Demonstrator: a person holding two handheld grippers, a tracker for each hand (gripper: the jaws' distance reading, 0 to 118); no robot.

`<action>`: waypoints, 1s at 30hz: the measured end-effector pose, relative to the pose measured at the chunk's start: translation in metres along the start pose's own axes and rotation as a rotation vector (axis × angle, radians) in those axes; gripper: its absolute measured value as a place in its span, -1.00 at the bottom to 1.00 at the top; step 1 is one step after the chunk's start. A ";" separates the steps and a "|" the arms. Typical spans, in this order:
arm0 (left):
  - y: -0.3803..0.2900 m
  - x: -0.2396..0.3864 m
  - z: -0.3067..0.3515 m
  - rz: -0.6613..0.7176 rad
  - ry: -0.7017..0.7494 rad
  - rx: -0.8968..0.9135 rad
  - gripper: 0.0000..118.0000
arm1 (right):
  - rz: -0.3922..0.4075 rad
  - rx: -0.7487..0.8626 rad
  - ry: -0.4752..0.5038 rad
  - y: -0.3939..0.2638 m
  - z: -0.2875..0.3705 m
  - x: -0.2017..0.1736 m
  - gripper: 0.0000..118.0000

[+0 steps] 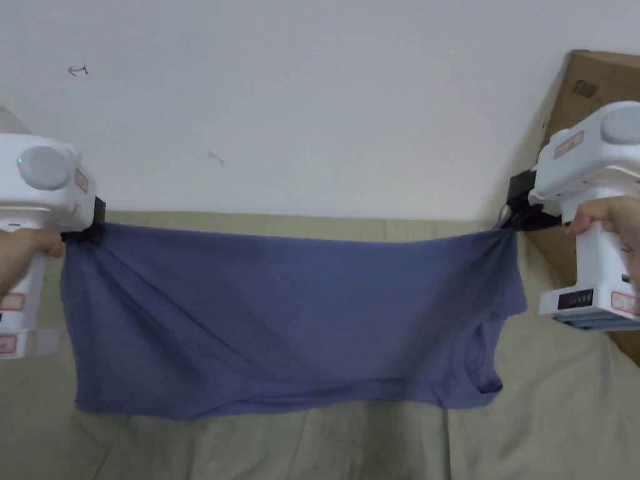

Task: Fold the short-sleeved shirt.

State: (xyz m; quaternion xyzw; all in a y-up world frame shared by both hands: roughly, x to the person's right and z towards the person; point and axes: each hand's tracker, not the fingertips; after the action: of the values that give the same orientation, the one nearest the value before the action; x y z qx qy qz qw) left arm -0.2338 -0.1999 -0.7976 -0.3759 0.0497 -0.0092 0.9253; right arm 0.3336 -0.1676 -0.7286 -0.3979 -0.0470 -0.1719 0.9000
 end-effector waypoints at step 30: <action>-0.395 -0.102 0.165 0.084 -0.166 -0.238 -0.98 | -0.123 -0.165 0.023 -0.413 0.143 0.107 -0.92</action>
State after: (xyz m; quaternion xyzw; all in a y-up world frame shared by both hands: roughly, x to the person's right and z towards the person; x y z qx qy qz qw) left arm -0.3113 -0.3629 -0.3964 -0.4800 -0.0104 0.0666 0.8746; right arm 0.2982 -0.3499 -0.3188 -0.4650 -0.0466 -0.2347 0.8524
